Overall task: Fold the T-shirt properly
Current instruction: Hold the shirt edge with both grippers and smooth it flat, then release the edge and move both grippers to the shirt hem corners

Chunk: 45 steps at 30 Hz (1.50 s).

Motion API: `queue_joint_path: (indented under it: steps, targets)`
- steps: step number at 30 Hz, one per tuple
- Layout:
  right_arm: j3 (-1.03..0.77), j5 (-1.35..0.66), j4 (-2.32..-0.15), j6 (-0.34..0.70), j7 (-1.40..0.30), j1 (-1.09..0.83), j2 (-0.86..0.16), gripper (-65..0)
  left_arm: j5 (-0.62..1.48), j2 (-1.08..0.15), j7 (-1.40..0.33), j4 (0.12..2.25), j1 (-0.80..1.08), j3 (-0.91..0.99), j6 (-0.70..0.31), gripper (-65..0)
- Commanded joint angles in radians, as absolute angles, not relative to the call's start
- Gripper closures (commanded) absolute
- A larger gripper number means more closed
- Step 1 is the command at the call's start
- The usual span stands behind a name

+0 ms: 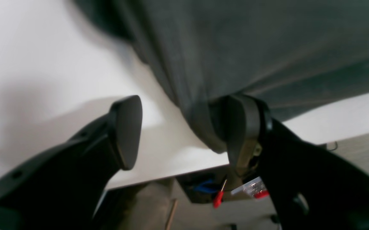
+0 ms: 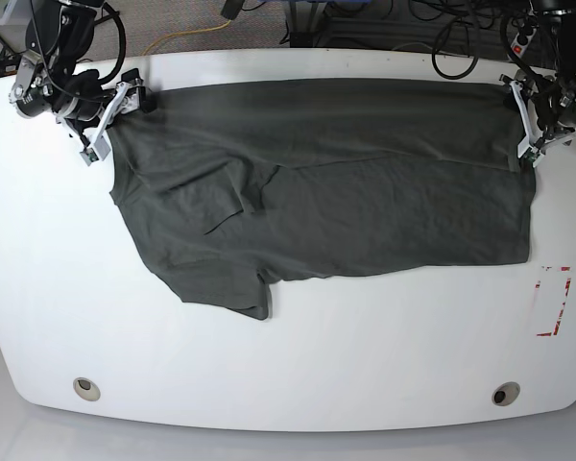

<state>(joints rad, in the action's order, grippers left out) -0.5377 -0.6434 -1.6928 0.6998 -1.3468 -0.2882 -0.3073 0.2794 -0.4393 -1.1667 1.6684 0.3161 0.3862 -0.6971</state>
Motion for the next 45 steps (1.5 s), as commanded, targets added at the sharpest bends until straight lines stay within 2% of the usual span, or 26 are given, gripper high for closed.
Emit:
queue_joint_path:
  steps: [1, 10, 20, 27, 32, 39, 45]
  targets:
    - [-0.547, -0.618, -1.702, 0.698, -1.357, -0.294, -0.352, -50.9, 0.239, -0.463, -1.124, 1.658, 0.312, 0.357, -0.698, -37.6]
    - [-0.547, -0.616, -1.762, 0.698, -1.359, -0.300, -0.420, -50.9, 0.186, -0.464, -1.101, 1.646, 0.315, 0.338, -0.698, -37.6]
    - [-0.552, -0.619, -1.856, 0.698, -1.365, -0.298, -0.409, -50.9, 0.188, -0.455, -1.241, 1.860, 0.309, 0.433, -0.698, -37.6]
    - [-0.555, -0.665, -1.905, 0.698, -1.368, -0.229, -0.371, -50.9, 0.351, -0.455, -1.264, 1.902, 0.303, 0.535, -0.698, -37.6]
    - [-0.550, -0.584, -1.805, 0.698, -1.366, -0.081, -0.332, -50.9, 0.486, -0.456, -1.264, 1.900, 0.302, 0.644, -0.698, -37.6]
    - [-0.547, -0.456, -1.609, 0.698, -1.357, 0.166, -0.297, -50.9, 0.504, -0.426, -1.264, 1.899, 0.240, 0.679, -0.698, -37.4]
    - [-0.521, -0.371, -1.368, 0.698, -1.225, 0.355, -0.302, -50.9, 0.484, -0.410, -1.264, 1.899, 0.177, 0.684, -0.698, -37.4]
